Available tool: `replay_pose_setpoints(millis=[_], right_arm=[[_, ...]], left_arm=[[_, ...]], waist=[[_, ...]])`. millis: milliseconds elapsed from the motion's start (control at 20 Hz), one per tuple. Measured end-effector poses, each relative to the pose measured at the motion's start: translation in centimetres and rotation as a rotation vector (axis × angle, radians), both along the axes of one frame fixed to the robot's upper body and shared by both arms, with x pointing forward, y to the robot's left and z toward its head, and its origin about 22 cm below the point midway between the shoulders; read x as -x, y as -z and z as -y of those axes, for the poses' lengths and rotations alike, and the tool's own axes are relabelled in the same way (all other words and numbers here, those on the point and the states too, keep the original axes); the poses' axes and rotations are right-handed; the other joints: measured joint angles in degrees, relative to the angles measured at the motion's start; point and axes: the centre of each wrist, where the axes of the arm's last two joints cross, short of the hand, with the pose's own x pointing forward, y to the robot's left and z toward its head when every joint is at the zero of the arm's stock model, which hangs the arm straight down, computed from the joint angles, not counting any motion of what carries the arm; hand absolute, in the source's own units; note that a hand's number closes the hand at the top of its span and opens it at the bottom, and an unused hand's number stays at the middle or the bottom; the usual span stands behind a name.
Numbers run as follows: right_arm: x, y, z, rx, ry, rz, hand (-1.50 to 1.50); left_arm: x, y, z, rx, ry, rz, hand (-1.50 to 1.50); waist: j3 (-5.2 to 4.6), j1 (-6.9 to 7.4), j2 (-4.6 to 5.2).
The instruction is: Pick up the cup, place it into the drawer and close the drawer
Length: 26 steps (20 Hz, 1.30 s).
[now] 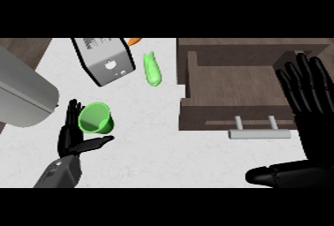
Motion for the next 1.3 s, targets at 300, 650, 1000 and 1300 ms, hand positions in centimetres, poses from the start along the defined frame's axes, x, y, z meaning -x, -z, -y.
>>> replay_pose_setpoints(millis=[300,650,1000,1300], right_arm=[[0.4,0.3,0.2,-0.004,-0.007,0.001,-1.50],[0.2,0.8,-0.4,-0.004,-0.001,0.002,-1.50],[0.3,0.6,0.2,-0.003,-0.002,0.001,-1.50],[0.0,0.9,0.6,-0.001,-0.003,0.002,-1.50]], left_arm=[[-0.9,-0.1,0.1,0.045,-0.001,0.016,-1.50],[-0.2,0.6,-0.1,0.113,0.028,0.020,-1.50],[-0.6,0.6,0.9,0.189,0.087,0.031,1.50],[-1.1,0.3,1.0,0.207,0.119,0.068,1.50]], waist=[[-0.01,-0.13,0.05],[-0.03,-0.17,0.08],[-0.04,-0.29,0.10],[-0.04,-0.43,0.18]])
